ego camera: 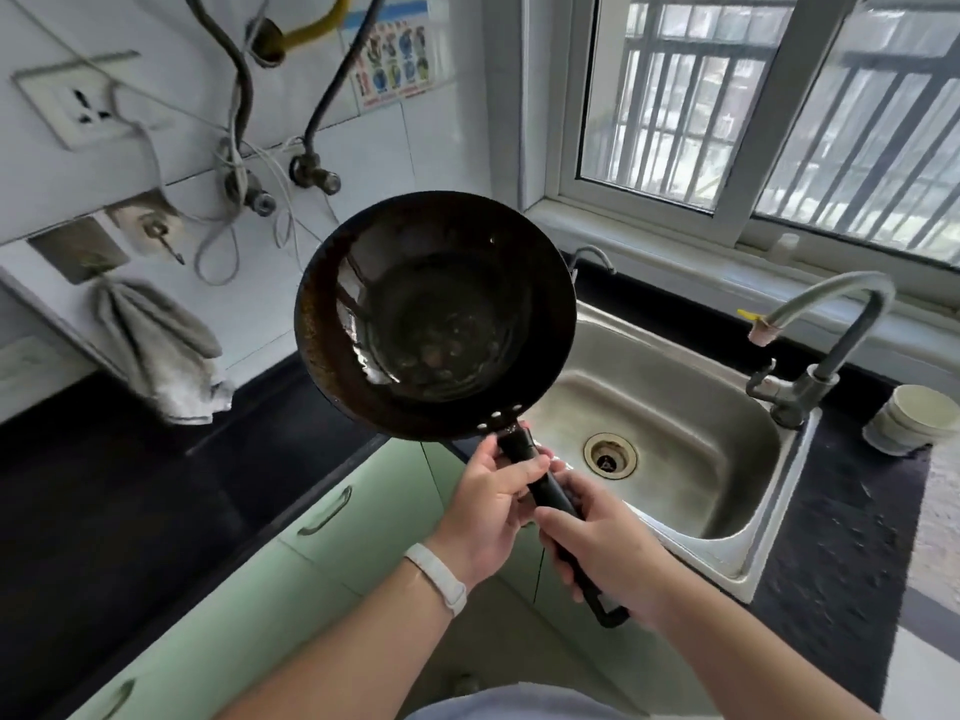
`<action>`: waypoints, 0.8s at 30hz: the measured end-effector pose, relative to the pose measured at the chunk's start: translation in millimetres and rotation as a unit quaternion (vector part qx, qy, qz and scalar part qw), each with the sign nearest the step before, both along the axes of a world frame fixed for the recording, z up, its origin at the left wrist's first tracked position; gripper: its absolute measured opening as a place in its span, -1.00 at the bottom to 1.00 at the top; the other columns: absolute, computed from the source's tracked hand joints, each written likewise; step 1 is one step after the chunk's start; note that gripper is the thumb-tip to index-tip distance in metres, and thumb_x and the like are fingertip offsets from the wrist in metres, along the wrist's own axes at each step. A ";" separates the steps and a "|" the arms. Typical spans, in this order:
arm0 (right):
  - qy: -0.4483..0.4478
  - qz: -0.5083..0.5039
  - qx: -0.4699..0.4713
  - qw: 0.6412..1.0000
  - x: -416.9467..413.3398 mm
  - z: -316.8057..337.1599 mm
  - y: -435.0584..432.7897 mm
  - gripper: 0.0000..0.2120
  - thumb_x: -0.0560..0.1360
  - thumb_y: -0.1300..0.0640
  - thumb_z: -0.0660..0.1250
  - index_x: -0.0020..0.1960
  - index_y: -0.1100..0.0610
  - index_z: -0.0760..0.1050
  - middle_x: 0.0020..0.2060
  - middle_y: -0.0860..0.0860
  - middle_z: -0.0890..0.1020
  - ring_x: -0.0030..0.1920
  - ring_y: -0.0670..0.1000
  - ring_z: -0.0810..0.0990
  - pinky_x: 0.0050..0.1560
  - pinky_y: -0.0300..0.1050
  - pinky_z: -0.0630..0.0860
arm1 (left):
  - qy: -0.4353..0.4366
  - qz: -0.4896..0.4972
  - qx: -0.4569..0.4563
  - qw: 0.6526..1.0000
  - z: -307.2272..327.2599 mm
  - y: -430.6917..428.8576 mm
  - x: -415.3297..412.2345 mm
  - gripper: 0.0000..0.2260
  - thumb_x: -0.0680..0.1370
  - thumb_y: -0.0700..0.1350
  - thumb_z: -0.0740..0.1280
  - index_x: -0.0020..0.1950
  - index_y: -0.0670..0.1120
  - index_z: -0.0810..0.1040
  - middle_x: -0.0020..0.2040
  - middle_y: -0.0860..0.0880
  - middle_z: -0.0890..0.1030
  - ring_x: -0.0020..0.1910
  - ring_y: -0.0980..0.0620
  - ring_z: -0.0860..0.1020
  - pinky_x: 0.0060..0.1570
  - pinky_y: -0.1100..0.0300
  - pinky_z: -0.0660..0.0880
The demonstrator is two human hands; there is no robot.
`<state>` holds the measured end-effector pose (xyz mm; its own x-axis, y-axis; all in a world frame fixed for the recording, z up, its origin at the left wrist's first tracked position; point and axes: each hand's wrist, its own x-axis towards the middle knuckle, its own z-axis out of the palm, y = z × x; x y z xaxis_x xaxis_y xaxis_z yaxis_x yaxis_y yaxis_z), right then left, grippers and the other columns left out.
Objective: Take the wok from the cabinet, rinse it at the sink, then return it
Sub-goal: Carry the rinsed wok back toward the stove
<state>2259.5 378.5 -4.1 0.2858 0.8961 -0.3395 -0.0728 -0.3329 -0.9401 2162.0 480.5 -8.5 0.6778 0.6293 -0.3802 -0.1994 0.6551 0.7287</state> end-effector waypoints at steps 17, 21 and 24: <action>0.021 0.248 0.052 0.967 -25.9 10.6 -18.2 -0.89 0.59 0.25 0.30 0.09 0.11 0.49 -0.47 0.05 0.50 -0.51 0.06 0.45 -0.53 -0.14 0.43 | 0.058 0.264 0.053 0.961 26.7 -75.8 -57.6 -0.68 0.56 -0.36 0.30 0.25 -0.08 0.48 -0.11 -0.09 0.60 -0.10 -0.02 0.66 -0.03 0.02 0.58; 0.017 0.304 0.046 0.951 -60.1 12.1 -23.9 -0.89 0.60 0.23 0.29 0.10 0.08 0.49 -0.49 0.03 0.50 -0.50 0.08 0.45 -0.49 -0.11 0.44 | 0.064 0.315 0.062 0.945 26.0 -96.0 -98.2 -0.71 0.56 -0.36 0.30 0.22 -0.09 0.49 -0.07 -0.11 0.59 -0.07 -0.04 0.66 -0.02 -0.05 0.58; -0.004 0.341 0.043 0.939 -92.3 15.4 -29.9 -0.90 0.59 0.22 0.30 0.09 0.08 0.49 -0.49 0.06 0.53 -0.50 0.09 0.45 -0.47 -0.11 0.45 | 0.060 0.351 0.066 0.932 24.4 -111.4 -134.1 -0.72 0.55 -0.37 0.30 0.21 -0.12 0.49 -0.05 -0.14 0.58 -0.07 -0.06 0.66 -0.13 0.02 0.62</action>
<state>2167.3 348.6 11.3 -0.3631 0.8954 -0.2577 0.1373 -0.2221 -0.9653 2028.0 369.2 16.0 0.0392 0.9484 -0.3147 -0.4566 0.2971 0.8386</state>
